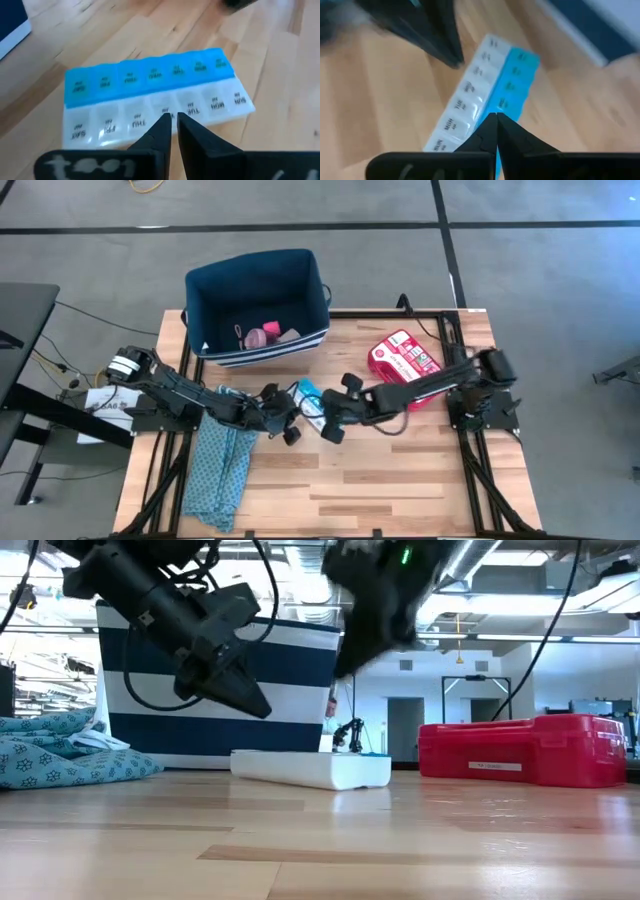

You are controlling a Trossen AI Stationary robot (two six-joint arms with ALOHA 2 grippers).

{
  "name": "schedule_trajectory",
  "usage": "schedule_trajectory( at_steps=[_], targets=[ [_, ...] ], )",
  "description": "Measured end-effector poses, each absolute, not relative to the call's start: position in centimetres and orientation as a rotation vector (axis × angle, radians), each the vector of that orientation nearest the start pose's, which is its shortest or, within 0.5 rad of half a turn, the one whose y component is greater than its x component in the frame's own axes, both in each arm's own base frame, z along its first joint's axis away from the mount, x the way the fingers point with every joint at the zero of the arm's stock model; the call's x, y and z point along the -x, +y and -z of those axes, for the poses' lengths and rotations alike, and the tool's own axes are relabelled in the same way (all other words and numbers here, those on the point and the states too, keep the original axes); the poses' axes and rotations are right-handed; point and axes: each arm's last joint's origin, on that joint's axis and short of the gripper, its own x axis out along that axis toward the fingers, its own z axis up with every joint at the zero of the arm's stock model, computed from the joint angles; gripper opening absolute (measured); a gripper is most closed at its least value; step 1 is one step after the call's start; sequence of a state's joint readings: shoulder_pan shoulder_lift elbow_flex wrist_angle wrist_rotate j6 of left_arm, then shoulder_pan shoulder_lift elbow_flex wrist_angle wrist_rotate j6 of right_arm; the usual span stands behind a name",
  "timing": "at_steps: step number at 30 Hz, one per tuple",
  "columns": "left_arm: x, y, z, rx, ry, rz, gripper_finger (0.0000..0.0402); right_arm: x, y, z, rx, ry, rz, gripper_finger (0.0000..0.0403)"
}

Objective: Pick & place medical supplies in basket/bin
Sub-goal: Put the blue white pill organizer into theblue bin

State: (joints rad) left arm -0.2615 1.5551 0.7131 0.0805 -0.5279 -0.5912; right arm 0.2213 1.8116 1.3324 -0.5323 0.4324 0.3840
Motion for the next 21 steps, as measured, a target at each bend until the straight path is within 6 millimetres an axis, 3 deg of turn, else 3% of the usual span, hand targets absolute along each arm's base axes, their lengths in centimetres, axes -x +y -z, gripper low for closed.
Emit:
schedule_trajectory(
  at_steps=[4,11,15,21],
  targets=[
    [-29.4,-6.1,-15.3,0.235,0.571,-0.449,0.0020,-34.4,7.6,-27.1,0.020,0.807,0.343,0.0001],
    [-30.5,-6.2,-14.1,0.139,0.525,-0.443,0.0002,-28.3,6.7,-35.0,0.019,0.599,0.348,0.0001],
    [-30.8,-6.4,-14.5,0.143,0.515,-0.440,0.0000,-25.6,7.2,-35.8,0.024,0.557,0.235,0.0001],
    [-31.1,-6.9,-14.9,0.122,0.527,-0.405,0.0000,-22.9,7.1,-33.3,0.010,0.590,0.224,0.0001]
  ],
)
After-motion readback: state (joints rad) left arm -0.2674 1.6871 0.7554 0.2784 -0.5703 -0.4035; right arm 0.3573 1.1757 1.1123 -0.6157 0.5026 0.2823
